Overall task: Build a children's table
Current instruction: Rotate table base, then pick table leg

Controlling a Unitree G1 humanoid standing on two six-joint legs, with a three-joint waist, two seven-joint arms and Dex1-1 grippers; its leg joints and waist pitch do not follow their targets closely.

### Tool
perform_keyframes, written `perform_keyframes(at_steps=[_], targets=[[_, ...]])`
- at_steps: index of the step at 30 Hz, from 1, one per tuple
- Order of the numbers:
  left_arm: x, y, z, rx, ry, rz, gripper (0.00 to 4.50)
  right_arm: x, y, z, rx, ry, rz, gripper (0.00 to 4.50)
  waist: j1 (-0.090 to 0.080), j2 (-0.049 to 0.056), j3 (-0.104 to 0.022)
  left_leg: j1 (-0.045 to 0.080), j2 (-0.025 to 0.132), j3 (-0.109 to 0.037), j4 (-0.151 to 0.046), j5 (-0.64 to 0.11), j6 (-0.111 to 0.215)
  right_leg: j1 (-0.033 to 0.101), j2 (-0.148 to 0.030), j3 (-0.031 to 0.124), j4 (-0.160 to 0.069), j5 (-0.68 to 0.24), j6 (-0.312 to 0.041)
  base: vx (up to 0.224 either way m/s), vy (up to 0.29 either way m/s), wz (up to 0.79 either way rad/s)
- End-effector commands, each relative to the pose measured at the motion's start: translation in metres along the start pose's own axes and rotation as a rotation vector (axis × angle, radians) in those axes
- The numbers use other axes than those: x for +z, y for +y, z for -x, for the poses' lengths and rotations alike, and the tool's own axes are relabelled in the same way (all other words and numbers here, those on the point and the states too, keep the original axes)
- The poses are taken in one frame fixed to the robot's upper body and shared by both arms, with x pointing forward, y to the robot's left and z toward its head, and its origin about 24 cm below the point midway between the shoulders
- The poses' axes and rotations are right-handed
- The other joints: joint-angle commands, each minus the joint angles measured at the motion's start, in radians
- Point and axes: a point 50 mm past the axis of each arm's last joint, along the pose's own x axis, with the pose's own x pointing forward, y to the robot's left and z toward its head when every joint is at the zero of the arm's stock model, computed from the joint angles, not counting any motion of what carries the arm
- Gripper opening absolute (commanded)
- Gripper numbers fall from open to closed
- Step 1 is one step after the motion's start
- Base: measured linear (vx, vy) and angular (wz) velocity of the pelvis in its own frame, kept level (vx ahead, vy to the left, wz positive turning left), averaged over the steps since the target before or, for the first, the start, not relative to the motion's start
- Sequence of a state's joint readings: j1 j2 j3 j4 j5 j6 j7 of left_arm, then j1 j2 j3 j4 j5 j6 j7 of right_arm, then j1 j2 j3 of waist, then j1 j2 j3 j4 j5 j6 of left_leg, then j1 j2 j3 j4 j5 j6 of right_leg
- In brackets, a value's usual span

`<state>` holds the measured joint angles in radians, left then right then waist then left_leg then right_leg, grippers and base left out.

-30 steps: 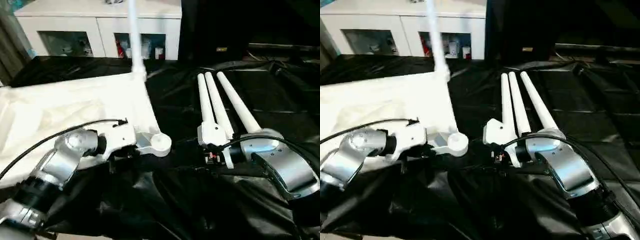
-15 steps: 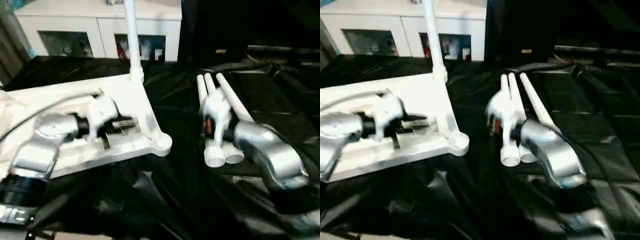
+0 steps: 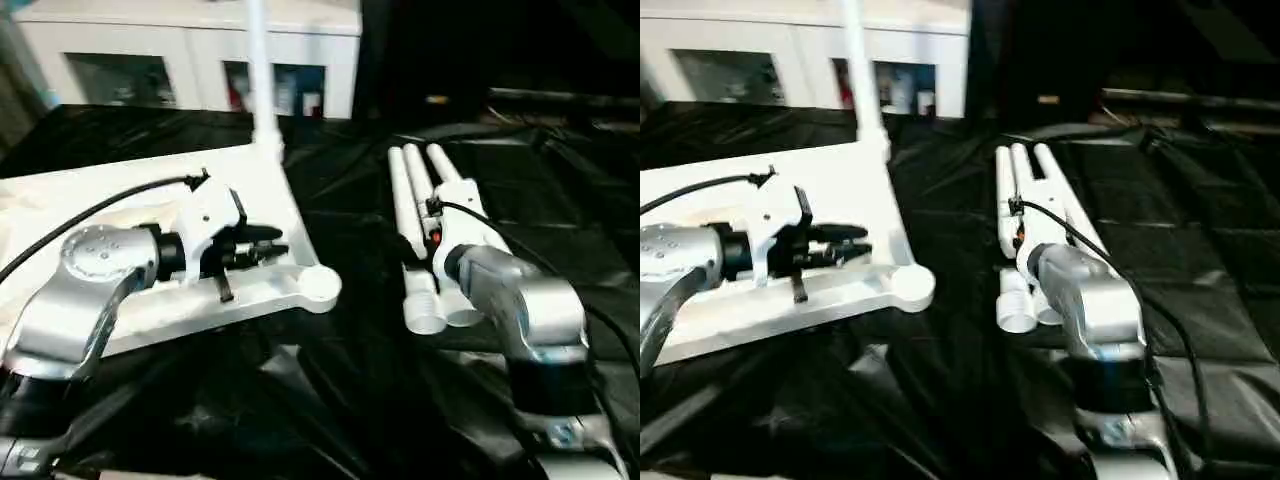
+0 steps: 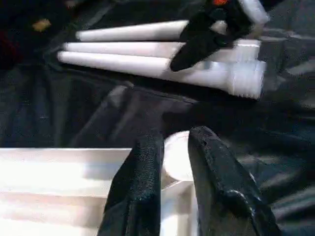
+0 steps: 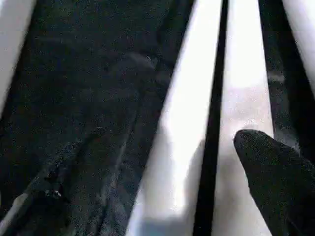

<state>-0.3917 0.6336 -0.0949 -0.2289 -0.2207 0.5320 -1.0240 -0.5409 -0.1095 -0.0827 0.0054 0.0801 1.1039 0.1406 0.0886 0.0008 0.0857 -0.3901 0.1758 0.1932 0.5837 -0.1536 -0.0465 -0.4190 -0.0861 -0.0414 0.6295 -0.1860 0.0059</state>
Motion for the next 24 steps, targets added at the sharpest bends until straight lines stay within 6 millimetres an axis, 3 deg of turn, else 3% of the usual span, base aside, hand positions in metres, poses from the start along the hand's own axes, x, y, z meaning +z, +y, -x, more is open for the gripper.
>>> perform_keyframes(at_steps=[1,6,15,24], targets=[[0.004,-0.01,-0.002,-0.07,0.0,-0.001,1.11,0.0,-0.003,-0.001,-0.035,0.034,-0.032,4.39,0.0,0.007,-0.06,0.027,0.034,-0.026,-0.08,-0.293,-0.084,0.031,-0.045,0.041,-0.079,-0.283,-0.131,0.0,0.0,0.0],[0.008,-0.019,-0.006,-0.117,-0.008,0.018,1.11,-0.001,0.001,-0.003,-0.008,0.07,-0.042,4.39,0.0,0.007,-0.058,0.028,0.034,-0.024,-0.081,-0.288,-0.09,0.032,-0.043,0.042,-0.077,-0.254,-0.133,0.0,0.0,0.0],[0.01,-0.022,-0.005,-0.113,0.008,0.021,1.11,0.008,0.001,-0.004,-0.001,0.043,-0.03,4.39,0.0,0.006,-0.054,0.032,0.035,-0.025,-0.085,-0.321,-0.105,0.028,-0.044,0.044,-0.085,-0.317,-0.104,0.0,0.0,0.0],[0.011,-0.024,-0.004,-0.108,0.013,0.024,1.11,0.021,0.009,-0.003,0.066,-0.006,0.034,4.39,-0.001,-0.004,-0.053,0.029,0.036,-0.023,-0.085,-0.297,-0.095,0.029,-0.045,0.045,-0.086,-0.314,-0.102,0.0,0.0,0.0]])
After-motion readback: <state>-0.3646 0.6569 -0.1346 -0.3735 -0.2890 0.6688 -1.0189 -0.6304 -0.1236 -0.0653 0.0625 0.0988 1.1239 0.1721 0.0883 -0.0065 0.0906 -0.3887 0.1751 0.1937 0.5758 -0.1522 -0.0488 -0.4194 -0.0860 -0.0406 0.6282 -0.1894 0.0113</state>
